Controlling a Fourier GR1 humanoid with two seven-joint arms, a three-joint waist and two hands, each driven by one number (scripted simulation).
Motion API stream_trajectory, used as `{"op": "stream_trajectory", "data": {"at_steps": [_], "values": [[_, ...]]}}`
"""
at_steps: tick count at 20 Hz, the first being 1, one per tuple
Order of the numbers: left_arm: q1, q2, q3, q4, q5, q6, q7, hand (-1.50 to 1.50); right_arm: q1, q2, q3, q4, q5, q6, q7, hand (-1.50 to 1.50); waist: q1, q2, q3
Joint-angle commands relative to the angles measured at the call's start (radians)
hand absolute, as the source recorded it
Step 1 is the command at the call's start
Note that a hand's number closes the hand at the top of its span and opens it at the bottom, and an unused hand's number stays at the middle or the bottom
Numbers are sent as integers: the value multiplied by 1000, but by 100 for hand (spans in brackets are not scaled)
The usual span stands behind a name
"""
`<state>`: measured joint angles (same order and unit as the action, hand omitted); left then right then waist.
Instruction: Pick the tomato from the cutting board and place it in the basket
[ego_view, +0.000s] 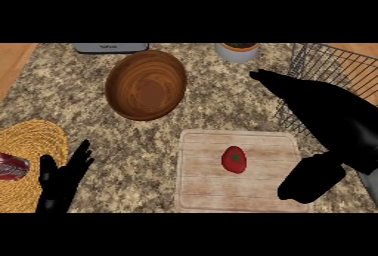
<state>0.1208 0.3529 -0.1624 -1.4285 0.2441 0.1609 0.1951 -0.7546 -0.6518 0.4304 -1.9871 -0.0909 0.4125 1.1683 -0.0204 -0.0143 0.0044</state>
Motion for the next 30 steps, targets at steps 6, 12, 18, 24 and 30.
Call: {"op": "stream_trajectory", "data": {"at_steps": [6,12,18,24,30], "values": [[-8,-28,-14,67,-3,-35,31,0,57,115,120,24,181,-86,120,-150,23,14,-6],[22,23,29,27,8,-66,38,0,197,113,180,79,318,-88,14,-150,24,13,-4],[-11,-35,-3,44,-45,-26,48,0,217,214,212,182,412,-106,-31,-150,26,15,-5],[4,-72,-19,26,-95,4,50,0,303,243,193,167,510,-105,-94,-150,22,14,-4],[17,-38,43,-9,-45,-59,81,0,400,258,202,187,604,-111,-169,-150,23,13,-4]]}}
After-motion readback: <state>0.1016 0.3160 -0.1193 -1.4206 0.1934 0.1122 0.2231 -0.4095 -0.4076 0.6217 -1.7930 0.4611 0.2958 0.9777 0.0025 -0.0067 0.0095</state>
